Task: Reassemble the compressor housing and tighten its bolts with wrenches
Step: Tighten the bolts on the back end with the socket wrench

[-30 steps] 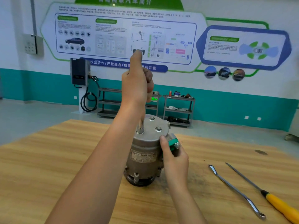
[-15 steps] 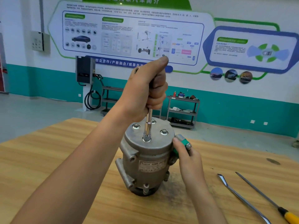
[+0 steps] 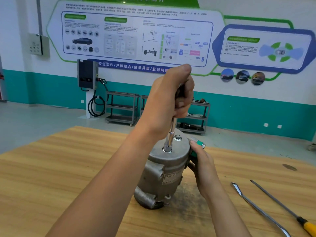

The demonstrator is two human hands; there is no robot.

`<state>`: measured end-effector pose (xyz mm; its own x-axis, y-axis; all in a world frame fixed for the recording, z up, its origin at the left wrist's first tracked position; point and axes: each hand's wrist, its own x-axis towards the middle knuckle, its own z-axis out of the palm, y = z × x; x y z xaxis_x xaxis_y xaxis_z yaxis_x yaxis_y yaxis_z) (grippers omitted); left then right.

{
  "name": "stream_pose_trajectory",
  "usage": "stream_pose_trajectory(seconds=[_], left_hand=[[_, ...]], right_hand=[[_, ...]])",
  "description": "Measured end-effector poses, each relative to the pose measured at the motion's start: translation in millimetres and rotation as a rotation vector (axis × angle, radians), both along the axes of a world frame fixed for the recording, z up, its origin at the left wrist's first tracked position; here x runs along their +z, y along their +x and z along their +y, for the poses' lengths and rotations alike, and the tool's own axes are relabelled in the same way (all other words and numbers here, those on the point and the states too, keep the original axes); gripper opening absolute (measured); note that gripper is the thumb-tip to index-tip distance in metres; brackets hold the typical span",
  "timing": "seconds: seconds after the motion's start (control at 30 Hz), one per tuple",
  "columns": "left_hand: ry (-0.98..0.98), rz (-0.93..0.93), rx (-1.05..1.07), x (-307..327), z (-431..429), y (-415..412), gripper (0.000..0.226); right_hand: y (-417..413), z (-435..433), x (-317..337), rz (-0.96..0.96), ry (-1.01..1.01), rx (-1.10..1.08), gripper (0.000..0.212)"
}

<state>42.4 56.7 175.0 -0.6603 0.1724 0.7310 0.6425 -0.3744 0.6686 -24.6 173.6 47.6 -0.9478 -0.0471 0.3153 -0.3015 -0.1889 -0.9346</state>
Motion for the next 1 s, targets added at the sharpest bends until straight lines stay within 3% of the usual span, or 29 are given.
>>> stream_pose_trajectory(seconds=[0.23,0.4,0.73,0.83,1.0], left_hand=[[0.053,0.099,0.178,-12.6,2.4,-0.2,0.044],[0.044,0.101,0.23,-17.4,-9.0,0.2,0.036],[-0.281,-0.19,0.371,10.9,-35.4,35.9,0.014],[-0.398,-0.2,0.5,20.5,-38.7,42.1,0.028],[-0.548,-0.205,0.637,29.5,-53.1,45.1,0.033]], right_hand=[[-4.5,-1.5,-1.0,-0.033,-0.024,0.031,0.033],[-7.1,-4.6,-0.5,-0.04,-0.013,0.03,0.021],[-6.5,-6.7,3.4,-0.052,0.03,0.027,0.021],[-5.2,-5.4,3.4,-0.051,0.054,0.024,0.021],[-1.6,-5.1,4.5,-0.023,0.078,0.021,0.019]])
